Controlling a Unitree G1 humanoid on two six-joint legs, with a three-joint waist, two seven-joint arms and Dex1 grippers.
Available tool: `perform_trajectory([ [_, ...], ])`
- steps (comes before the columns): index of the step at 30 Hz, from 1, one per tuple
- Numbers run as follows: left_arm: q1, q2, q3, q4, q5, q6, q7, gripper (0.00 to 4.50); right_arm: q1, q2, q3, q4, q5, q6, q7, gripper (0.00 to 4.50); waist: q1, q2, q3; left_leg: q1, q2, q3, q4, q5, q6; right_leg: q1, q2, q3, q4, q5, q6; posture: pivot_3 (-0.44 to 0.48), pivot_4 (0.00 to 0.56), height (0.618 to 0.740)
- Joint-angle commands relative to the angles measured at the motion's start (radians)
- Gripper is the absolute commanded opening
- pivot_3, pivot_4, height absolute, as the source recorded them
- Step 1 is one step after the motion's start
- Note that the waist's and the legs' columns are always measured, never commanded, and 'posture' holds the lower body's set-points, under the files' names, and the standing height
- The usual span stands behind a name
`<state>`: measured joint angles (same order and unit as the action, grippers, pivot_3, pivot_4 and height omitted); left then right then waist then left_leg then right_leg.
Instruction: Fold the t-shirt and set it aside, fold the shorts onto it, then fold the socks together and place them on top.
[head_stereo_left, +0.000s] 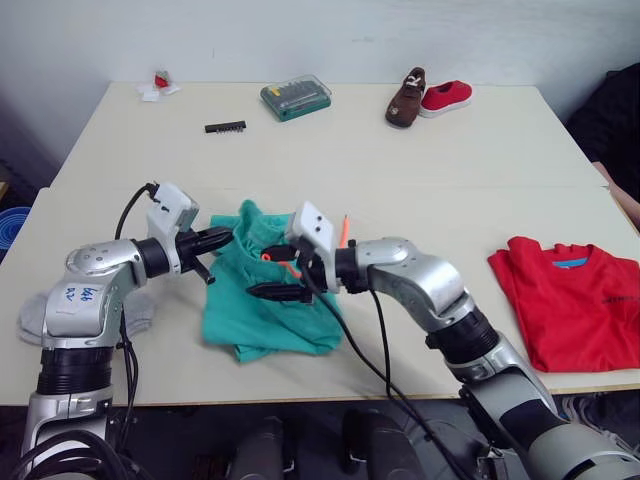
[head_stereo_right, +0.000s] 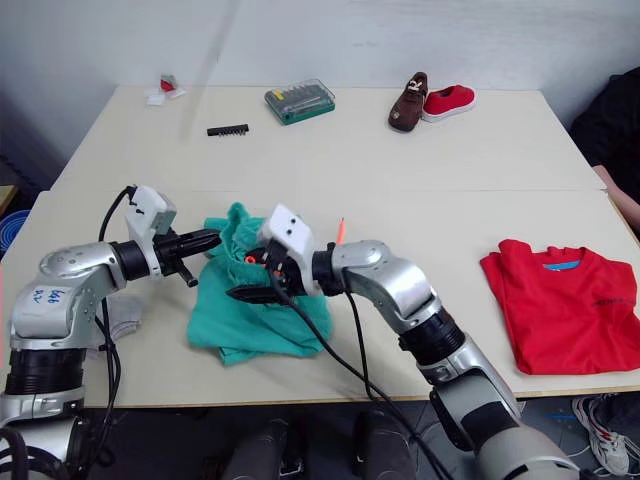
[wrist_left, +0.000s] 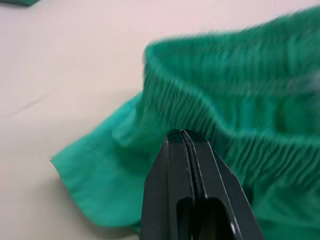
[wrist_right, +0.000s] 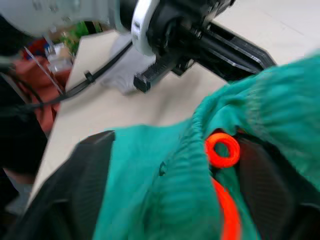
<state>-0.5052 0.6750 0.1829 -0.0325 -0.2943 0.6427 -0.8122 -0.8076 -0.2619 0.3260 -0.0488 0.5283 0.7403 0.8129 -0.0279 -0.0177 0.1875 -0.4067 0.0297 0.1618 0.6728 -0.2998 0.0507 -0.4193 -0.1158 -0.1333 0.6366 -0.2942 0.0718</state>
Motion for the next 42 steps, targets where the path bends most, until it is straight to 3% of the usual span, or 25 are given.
perform_trajectory([
  [1,-0.061,0.035,0.019,-0.040,-0.039,0.000,-0.012,0.00,-0.018,-0.047,-0.114,-0.109,0.079,0.070,0.014,4.48,0.001,0.000,0.000,0.000,0.000,0.000,-0.001,0.000,0.000,0.000,0.000,0.000,0.000,0.000,0.000,0.000,0.150,0.740],
  [7,-0.153,0.072,0.030,-0.041,-0.096,0.034,-0.035,0.00,0.027,-0.150,-0.136,-0.193,0.081,0.104,0.044,4.48,-0.003,0.000,0.000,0.001,0.000,0.004,-0.007,0.001,-0.001,-0.003,0.001,0.002,-0.003,0.000,0.000,0.000,0.150,0.740],
  [11,-0.261,0.079,-0.049,-0.088,-0.140,0.066,-0.107,0.00,0.062,-0.183,-0.150,-0.176,0.025,0.072,0.004,4.31,0.000,0.000,0.000,-0.002,-0.001,0.007,-0.007,0.003,-0.001,-0.007,0.001,0.003,-0.001,0.000,0.000,0.000,0.150,0.740],
  [13,-0.269,0.086,-0.141,-0.138,-0.128,0.049,-0.169,0.00,0.077,-0.192,-0.147,-0.171,0.013,0.054,0.010,3.87,0.000,-0.001,0.000,-0.001,-0.001,0.009,-0.007,0.003,0.000,-0.007,0.001,0.005,-0.001,0.000,0.000,0.000,0.150,0.740],
  [16,-0.226,0.129,-0.259,-0.166,-0.055,-0.016,-0.232,0.00,0.096,-0.197,-0.125,-0.172,-0.018,0.028,0.017,2.79,0.000,0.000,0.000,0.000,-0.001,0.012,-0.007,0.003,0.000,-0.007,0.002,0.008,0.000,0.000,0.000,0.000,0.150,0.740],
  [24,-0.092,0.225,-0.358,-0.129,0.092,-0.182,-0.282,0.00,0.135,-0.194,0.018,-0.115,-0.179,-0.131,0.064,0.03,-0.009,0.000,0.000,0.001,0.001,0.014,-0.008,0.005,-0.005,-0.012,0.004,0.011,0.002,-0.002,-0.004,0.000,0.150,0.740],
  [29,-0.020,0.285,-0.328,-0.084,0.154,-0.240,-0.280,0.00,0.152,-0.148,0.125,-0.028,-0.282,-0.246,0.094,0.03,-0.005,0.000,0.000,0.001,0.001,0.014,-0.007,0.005,-0.004,-0.012,0.003,0.011,0.002,-0.002,-0.004,0.000,0.150,0.740],
  [35,0.155,0.357,-0.249,-0.146,0.153,-0.169,-0.244,0.00,0.179,-0.143,0.229,0.151,-0.454,-0.412,0.108,0.03,-0.006,-0.001,0.000,0.000,0.001,0.013,-0.008,0.005,-0.004,-0.012,0.003,0.011,0.006,-0.002,-0.004,0.000,0.150,0.740],
  [42,0.192,0.271,-0.133,-0.095,0.099,-0.105,-0.131,0.00,0.243,-0.189,0.185,0.068,-0.450,-0.469,0.171,0.03,0.000,-0.001,0.000,0.006,0.001,0.012,-0.008,0.005,-0.005,-0.009,0.001,0.012,0.004,-0.003,-0.005,0.000,0.150,0.740],
])
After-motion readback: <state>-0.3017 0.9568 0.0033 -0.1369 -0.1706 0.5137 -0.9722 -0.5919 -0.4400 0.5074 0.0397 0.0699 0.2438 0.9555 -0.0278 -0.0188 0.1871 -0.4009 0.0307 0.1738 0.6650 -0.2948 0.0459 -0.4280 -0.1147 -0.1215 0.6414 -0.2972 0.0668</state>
